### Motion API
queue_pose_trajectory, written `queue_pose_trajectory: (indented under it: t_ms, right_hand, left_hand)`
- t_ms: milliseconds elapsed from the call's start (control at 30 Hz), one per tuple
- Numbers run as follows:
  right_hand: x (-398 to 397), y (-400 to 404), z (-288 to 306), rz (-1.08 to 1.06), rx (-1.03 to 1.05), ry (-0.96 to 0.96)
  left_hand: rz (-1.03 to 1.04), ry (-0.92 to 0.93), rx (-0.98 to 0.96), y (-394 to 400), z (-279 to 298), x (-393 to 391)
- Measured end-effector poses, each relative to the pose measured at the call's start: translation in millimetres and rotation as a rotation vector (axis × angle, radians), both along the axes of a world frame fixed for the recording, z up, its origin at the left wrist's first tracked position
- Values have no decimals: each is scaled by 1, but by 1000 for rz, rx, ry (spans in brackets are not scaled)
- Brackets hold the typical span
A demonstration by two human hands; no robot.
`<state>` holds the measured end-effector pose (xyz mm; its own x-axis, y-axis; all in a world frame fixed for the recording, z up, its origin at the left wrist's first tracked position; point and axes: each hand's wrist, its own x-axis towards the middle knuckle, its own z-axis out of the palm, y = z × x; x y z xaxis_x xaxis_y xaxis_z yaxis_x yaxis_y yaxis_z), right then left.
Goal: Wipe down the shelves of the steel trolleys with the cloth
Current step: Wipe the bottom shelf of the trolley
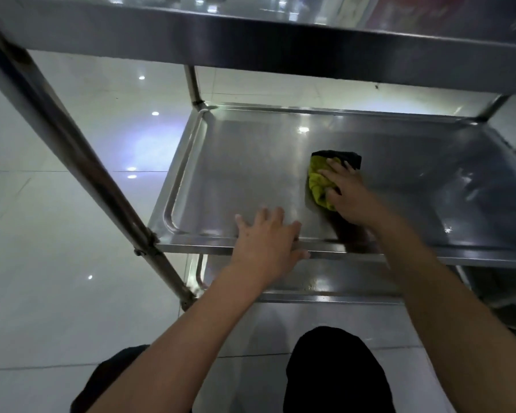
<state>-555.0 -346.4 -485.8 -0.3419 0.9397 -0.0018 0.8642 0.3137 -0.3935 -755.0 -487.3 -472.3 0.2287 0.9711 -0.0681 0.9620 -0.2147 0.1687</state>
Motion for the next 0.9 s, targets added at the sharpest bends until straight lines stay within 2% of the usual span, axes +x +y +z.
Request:
queue_pose_trajectory:
  t_ms: [100, 267, 400, 900]
  right_hand:
    - [34, -9, -2, -45, -3, 9]
    - [49, -23, -2, -32, -42, -3]
    - [37, -41, 1, -23, -57, 20]
    - [-33, -109, 4, 64, 1, 151]
  left_hand:
    - [27, 45, 50, 2, -11, 6]
    - [37, -22, 63, 12, -11, 1]
    - [37, -103, 90, 6, -16, -15]
    - [94, -87, 44, 26, -22, -97]
